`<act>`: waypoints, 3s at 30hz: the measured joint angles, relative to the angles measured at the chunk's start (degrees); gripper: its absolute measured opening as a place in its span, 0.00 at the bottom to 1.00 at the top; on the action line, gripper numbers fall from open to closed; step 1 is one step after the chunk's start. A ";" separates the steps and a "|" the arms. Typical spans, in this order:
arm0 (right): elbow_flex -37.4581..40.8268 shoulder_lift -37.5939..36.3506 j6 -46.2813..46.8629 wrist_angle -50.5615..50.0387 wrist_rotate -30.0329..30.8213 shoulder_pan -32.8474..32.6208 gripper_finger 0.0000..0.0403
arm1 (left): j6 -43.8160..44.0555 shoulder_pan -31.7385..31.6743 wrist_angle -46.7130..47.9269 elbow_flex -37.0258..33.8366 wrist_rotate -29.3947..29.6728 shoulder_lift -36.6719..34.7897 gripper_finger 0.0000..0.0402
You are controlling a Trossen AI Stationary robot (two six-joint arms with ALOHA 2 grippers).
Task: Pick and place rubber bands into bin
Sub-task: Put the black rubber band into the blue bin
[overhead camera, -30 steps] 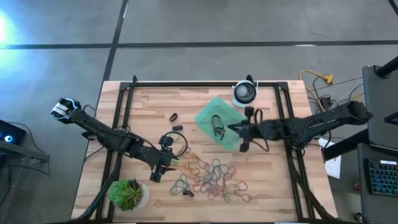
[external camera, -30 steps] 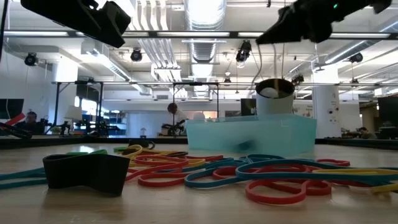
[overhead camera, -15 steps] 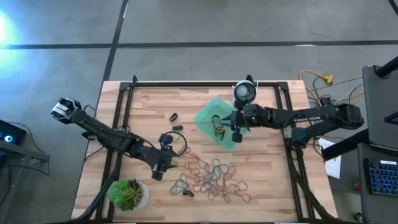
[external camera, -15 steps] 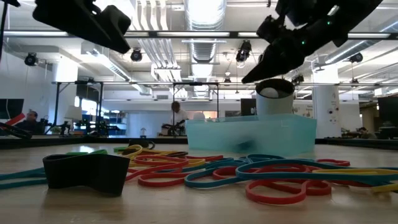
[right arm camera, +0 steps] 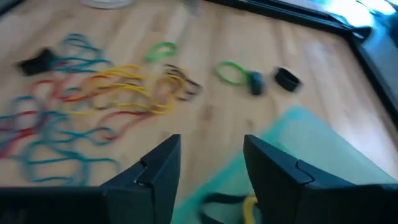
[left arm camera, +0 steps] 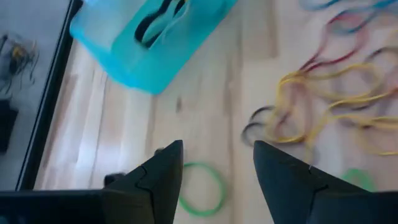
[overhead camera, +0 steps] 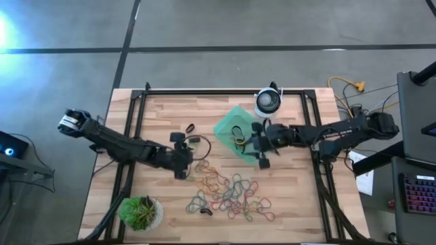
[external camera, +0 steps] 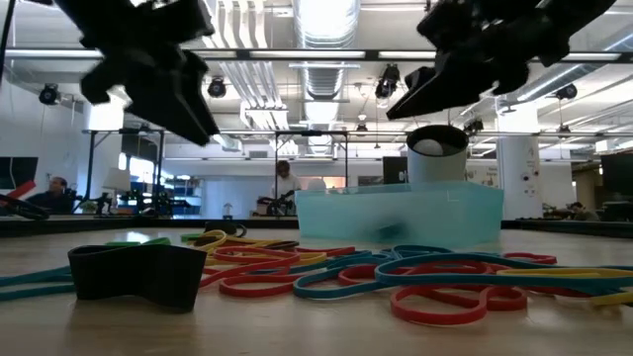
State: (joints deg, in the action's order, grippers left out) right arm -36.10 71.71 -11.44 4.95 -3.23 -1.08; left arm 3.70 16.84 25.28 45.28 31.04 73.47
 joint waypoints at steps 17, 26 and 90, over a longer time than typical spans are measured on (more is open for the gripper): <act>0.00 -0.10 0.59 3.74 0.32 -18.69 0.33 | -7.64 -23.50 0.20 3.85 -13.67 13.68 0.45; 0.00 -0.10 0.55 3.89 0.41 -22.78 0.32 | -9.70 -28.52 -1.37 4.94 -17.49 19.40 0.45; 0.00 -0.08 3.98 -0.86 3.37 -23.93 0.19 | -22.03 -28.64 -34.27 25.53 -11.97 33.90 0.00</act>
State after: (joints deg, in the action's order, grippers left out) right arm -36.10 71.64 -7.46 4.09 0.14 -25.02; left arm -18.33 -11.79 -8.99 70.81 19.07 107.37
